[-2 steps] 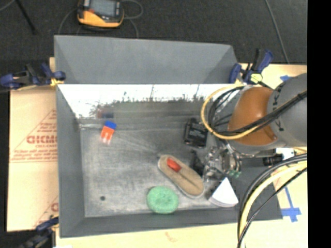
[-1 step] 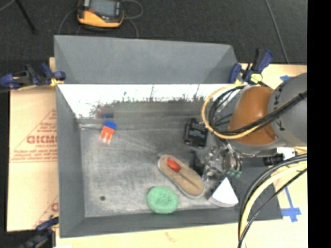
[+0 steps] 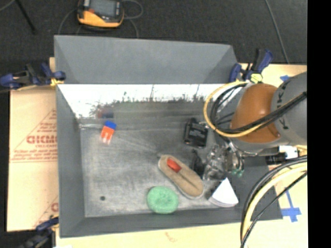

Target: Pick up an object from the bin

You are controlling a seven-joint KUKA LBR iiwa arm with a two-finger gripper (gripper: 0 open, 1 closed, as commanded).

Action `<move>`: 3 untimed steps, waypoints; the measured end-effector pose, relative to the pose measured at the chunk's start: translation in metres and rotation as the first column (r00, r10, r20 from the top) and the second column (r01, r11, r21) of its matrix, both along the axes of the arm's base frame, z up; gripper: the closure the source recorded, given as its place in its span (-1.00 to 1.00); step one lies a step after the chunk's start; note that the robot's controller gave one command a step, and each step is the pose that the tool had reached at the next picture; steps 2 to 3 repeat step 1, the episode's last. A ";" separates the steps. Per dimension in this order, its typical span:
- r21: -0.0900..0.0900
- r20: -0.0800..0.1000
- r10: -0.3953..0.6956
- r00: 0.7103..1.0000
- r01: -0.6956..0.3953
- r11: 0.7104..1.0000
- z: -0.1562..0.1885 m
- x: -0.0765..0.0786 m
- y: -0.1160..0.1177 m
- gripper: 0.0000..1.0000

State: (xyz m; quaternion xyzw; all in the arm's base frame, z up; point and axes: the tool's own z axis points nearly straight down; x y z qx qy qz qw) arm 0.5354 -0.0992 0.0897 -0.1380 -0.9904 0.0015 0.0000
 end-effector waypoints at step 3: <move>0.001 0.003 0.001 1.000 -0.001 1.000 0.017 0.001 0.000 1.00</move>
Offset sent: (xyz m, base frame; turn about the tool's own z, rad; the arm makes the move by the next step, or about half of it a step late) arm -0.0001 0.0001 0.0024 0.0000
